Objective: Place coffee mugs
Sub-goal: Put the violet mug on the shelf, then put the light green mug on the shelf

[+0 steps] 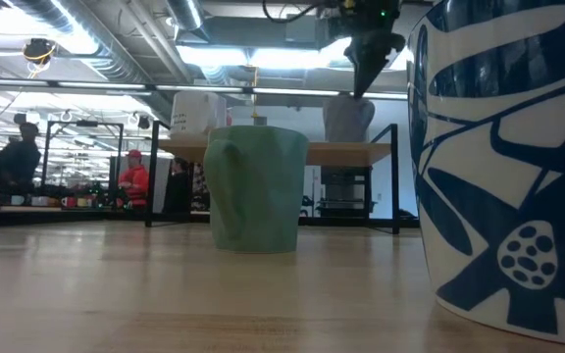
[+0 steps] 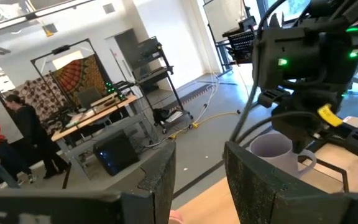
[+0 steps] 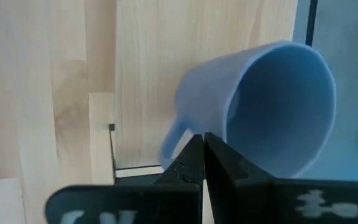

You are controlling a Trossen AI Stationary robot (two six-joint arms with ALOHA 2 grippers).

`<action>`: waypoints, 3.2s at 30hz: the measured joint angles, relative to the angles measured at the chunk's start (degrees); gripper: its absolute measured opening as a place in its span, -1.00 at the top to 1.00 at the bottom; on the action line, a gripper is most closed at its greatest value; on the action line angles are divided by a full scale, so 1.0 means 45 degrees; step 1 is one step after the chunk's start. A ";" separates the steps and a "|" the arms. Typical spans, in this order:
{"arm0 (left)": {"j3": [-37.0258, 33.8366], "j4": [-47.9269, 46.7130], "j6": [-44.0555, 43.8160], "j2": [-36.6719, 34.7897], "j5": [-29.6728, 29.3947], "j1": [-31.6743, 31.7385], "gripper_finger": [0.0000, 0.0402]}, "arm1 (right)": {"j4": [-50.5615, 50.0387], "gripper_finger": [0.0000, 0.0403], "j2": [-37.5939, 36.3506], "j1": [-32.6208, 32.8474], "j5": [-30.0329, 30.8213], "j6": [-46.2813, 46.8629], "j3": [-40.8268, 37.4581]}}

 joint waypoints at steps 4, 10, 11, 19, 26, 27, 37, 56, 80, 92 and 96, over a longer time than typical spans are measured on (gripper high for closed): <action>0.0000 0.0005 0.0000 0.0003 0.0000 0.0005 0.35 | 0.0057 1.00 0.0072 -0.0293 0.0127 -0.0249 0.0005; 0.0000 0.0000 0.0000 0.0003 0.0005 0.0005 0.35 | 0.0057 1.00 0.0072 -0.0818 0.0454 -0.0308 0.0005; 0.0000 0.0000 -0.0005 0.0003 0.0005 0.0005 0.35 | 0.0052 1.00 0.0072 -0.0922 0.0468 -0.0308 0.0005; 0.0000 0.0000 0.0000 0.0003 0.0005 0.0001 0.35 | 0.0148 1.00 0.0072 -0.1474 0.0565 -0.0565 0.0005; 0.0000 -0.0009 0.0010 -0.0298 0.0039 -0.0344 0.35 | 0.0135 1.00 0.0072 -0.1483 0.1010 -0.0854 0.0005; 0.0000 0.0010 0.0010 -0.0391 0.0044 -0.0398 0.35 | 0.0123 1.00 0.0072 -0.1483 0.1020 -0.0866 0.0005; 0.0000 0.0013 0.0357 -0.1222 0.0083 -0.0821 0.35 | -0.0006 1.00 -0.0246 -0.1304 0.0286 -0.0276 0.0207; 0.0000 0.0014 -0.1456 -0.2776 0.2060 -0.2341 0.35 | -0.0016 1.00 -0.0268 0.0759 -0.0626 0.1213 -0.0565; 0.0000 0.0005 -0.2587 -0.3004 0.2399 -0.4591 0.35 | 0.1434 1.00 -0.0264 0.0758 -0.1666 0.2115 0.0884; 0.0005 -0.4287 -0.7384 -0.3006 0.5563 -0.3658 0.35 | -0.0772 1.00 -0.0272 0.2925 -0.0758 0.1960 0.4917; 0.0005 -0.6561 -0.9572 -0.2670 0.7522 -0.2489 0.35 | -0.3107 1.00 -0.0575 0.3901 0.0766 0.2916 0.5768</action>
